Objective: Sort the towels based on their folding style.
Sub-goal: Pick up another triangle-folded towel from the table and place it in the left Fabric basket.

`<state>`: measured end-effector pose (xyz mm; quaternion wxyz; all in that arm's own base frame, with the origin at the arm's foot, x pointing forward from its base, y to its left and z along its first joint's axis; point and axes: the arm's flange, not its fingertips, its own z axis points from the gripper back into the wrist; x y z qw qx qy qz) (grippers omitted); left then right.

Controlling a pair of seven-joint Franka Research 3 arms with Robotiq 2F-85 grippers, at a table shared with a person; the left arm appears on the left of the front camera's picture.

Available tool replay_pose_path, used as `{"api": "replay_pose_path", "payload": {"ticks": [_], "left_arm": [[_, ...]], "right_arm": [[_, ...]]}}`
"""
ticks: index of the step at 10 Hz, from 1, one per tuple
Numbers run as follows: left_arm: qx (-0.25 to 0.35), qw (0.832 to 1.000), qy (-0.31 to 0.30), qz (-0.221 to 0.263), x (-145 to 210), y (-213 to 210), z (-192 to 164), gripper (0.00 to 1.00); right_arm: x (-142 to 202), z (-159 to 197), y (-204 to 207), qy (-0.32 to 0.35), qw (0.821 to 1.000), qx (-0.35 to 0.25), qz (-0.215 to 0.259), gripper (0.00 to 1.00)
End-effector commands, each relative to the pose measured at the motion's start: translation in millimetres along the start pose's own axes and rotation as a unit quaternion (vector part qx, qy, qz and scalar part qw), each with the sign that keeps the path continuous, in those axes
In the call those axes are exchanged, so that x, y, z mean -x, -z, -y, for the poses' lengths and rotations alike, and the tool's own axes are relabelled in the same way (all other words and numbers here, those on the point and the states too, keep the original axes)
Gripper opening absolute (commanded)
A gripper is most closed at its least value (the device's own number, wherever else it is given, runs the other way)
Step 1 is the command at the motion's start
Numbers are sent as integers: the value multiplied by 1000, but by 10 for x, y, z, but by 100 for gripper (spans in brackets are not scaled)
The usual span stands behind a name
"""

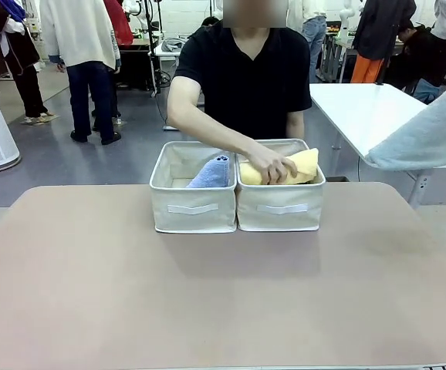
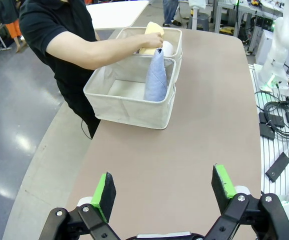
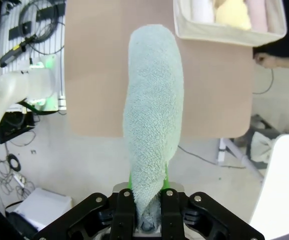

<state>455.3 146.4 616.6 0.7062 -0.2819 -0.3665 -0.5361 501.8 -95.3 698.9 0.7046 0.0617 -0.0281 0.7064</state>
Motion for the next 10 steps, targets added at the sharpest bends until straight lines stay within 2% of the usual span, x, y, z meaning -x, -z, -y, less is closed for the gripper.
{"api": "replay_pose_path", "payload": {"ticks": [1,6,7,10], "left_arm": [[-5,1000,-3,-9,-6,-3,2,100],[-5,1000,-3,-9,-6,-3,2,100],[-5,1000,-3,-9,-6,-3,2,100],[-5,1000,-3,-9,-6,-3,2,100]], "right_arm": [[-343,67,-151,-1,1000,16,6,17],[-635,251,-62,11,999,-13,52,17],[-614,208,-4,-12,1000,3,21,17],[-614,208,-4,-12,1000,3,21,17]]}}
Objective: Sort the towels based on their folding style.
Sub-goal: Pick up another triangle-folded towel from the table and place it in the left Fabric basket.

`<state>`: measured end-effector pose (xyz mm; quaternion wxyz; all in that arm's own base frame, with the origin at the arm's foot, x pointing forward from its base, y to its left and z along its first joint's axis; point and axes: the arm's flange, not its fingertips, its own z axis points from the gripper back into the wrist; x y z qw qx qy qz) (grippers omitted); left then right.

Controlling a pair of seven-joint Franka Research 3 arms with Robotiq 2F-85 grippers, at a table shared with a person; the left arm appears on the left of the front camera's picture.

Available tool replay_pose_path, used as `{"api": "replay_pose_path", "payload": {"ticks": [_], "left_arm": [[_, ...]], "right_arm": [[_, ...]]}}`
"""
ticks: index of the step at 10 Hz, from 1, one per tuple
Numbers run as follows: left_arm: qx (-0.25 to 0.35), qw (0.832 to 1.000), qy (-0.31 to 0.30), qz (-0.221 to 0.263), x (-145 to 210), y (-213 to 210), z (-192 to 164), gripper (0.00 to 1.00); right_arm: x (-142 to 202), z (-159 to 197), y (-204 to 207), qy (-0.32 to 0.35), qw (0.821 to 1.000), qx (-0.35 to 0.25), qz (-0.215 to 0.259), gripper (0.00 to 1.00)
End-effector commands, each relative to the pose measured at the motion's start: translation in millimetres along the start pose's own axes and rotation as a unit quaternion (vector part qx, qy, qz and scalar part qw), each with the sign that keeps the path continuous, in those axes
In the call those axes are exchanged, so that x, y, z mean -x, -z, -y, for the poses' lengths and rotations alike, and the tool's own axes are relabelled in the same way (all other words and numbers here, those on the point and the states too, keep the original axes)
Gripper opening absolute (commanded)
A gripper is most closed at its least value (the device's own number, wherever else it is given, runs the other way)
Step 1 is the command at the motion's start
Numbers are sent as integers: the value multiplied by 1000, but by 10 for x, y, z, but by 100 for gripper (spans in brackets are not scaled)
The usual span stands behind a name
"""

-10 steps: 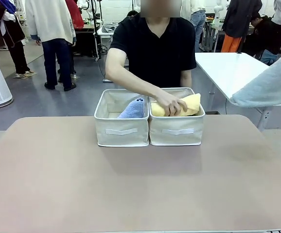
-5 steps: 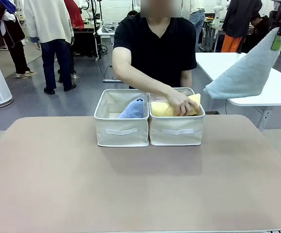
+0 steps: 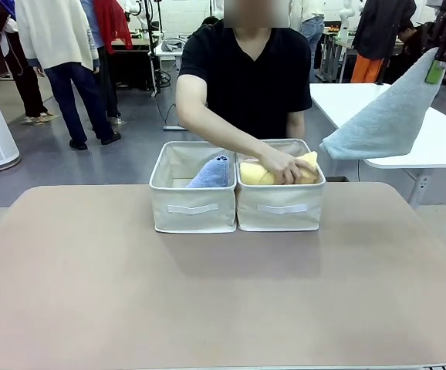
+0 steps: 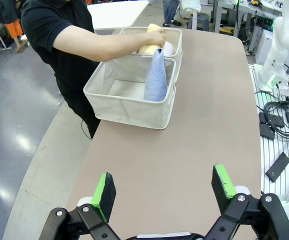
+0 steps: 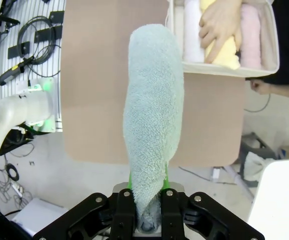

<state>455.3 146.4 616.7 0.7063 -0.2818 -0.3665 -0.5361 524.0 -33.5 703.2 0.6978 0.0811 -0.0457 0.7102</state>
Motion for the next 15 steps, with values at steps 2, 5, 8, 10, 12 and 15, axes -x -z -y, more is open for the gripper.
{"api": "replay_pose_path", "payload": {"ticks": [2,5,8,10,12,15], "left_arm": [[-5,1000,-3,-9,-5,-3,3,100],[-5,1000,-3,-9,-5,-3,3,100],[-5,1000,-3,-9,-5,-3,3,100],[-5,1000,-3,-9,-5,-3,3,100],[-5,1000,-3,-9,-5,-3,3,100],[-5,1000,-3,-9,-5,-3,3,100]], "right_arm": [[3,-15,-30,-4,1000,4,-5,17],[3,-15,-30,-4,1000,4,-5,17],[3,-15,-30,-4,1000,4,-5,17],[3,-15,-30,-4,1000,4,-5,17],[3,-15,-30,-4,1000,4,-5,17],[3,-15,-30,-4,1000,4,-5,17]]}}
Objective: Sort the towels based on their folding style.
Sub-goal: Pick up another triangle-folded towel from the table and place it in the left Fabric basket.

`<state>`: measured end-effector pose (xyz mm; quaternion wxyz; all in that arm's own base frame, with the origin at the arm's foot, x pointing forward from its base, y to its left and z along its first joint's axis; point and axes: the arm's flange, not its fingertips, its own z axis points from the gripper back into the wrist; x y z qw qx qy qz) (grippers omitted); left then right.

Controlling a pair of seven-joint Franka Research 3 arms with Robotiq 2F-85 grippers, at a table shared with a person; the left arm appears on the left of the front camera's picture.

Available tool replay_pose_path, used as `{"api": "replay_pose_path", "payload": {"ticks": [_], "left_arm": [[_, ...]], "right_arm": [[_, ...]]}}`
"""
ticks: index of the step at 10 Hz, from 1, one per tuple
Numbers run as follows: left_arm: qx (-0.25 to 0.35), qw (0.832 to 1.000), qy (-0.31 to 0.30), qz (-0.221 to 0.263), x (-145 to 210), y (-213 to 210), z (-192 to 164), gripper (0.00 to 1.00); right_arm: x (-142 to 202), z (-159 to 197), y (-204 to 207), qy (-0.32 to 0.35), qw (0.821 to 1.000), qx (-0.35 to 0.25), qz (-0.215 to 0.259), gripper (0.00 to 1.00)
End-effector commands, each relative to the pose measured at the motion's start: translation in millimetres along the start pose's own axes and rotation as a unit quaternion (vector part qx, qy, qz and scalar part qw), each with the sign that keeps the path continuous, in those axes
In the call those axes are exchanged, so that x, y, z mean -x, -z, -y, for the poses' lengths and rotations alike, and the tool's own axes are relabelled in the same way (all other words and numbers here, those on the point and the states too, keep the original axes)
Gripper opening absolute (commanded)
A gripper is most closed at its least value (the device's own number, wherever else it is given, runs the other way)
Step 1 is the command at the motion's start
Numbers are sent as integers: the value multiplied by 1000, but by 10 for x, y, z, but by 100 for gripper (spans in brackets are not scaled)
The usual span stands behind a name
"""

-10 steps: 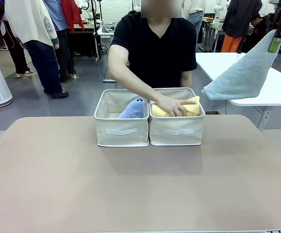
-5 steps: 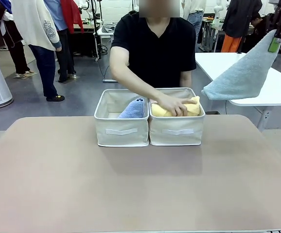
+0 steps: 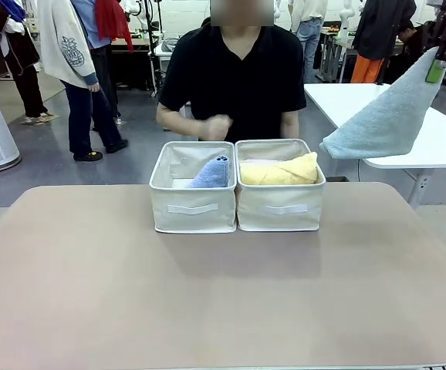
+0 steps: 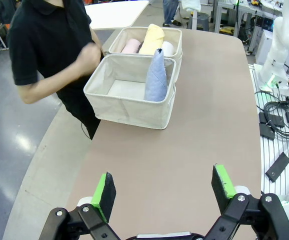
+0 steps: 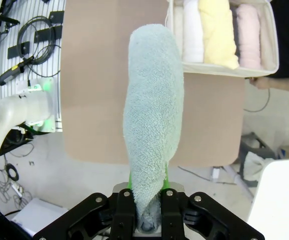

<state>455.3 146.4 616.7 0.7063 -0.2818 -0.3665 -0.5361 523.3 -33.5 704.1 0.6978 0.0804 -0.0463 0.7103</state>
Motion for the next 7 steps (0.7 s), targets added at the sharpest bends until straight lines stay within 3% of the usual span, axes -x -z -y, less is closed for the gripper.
{"api": "replay_pose_path", "payload": {"ticks": [1,4,7], "left_arm": [[-5,1000,-3,-9,-5,-3,3,100],[-5,1000,-3,-9,-5,-3,3,100],[-5,1000,-3,-9,-5,-3,3,100]], "right_arm": [[0,0,0,0,1000,0,0,17],[-1159,203,-511,58,995,62,52,17],[-2197,715,-435,83,992,78,57,17]]}}
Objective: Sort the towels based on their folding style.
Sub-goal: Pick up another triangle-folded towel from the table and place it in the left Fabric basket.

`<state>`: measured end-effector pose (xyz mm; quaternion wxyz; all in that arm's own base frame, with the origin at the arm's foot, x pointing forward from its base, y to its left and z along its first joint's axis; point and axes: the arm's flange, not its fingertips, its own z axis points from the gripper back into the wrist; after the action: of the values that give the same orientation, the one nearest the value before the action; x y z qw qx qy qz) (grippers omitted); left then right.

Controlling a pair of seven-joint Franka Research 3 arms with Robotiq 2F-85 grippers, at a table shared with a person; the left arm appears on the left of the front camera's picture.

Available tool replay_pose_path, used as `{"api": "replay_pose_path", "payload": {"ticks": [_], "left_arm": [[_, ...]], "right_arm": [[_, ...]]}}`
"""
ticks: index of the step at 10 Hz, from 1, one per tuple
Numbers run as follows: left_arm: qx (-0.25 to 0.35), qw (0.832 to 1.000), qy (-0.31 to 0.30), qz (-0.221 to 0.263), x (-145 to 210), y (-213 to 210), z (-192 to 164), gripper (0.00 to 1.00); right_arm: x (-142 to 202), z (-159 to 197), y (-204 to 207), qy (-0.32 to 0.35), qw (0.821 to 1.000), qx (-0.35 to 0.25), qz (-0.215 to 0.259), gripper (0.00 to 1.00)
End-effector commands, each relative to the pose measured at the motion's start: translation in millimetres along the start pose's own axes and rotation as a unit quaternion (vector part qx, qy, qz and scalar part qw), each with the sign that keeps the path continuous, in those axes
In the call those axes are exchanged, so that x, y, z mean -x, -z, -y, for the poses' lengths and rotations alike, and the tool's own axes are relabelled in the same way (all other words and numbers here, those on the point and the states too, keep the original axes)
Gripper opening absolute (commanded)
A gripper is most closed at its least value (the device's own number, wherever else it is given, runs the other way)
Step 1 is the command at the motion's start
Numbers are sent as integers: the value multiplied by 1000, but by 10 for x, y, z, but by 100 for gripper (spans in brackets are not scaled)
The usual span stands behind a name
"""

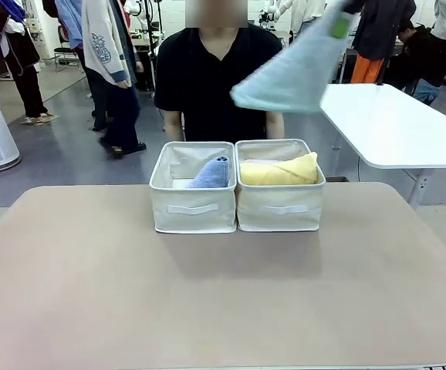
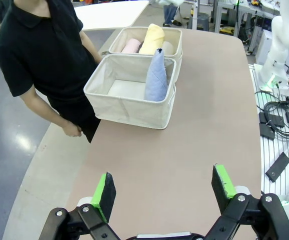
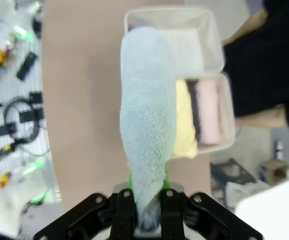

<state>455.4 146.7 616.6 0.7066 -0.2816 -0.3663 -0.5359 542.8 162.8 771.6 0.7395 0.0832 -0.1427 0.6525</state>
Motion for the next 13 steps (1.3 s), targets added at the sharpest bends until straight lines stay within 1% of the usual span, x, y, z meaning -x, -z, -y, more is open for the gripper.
{"api": "replay_pose_path", "payload": {"ticks": [1,4,5,6,7,12,13], "left_arm": [[-5,1000,-3,-9,-8,-1,5,100],[-5,1000,-3,-9,-8,-1,5,100],[-5,1000,-3,-9,-8,-1,5,100],[-5,1000,-3,-9,-8,-1,5,100],[-5,1000,-3,-9,-8,-1,5,100],[-5,1000,-3,-9,-8,-1,5,100],[-5,1000,-3,-9,-8,-1,5,100]], "right_arm": [[-448,619,186,25,999,-2,-20,17],[-1008,789,852,28,998,-9,-61,17],[-1118,765,955,22,998,-9,-65,17],[-1162,708,950,1,998,-8,-56,17],[-762,489,1313,16,998,-14,-53,17],[-768,514,1332,15,998,-12,-55,17],[-756,406,1387,11,999,4,-31,17]]}}
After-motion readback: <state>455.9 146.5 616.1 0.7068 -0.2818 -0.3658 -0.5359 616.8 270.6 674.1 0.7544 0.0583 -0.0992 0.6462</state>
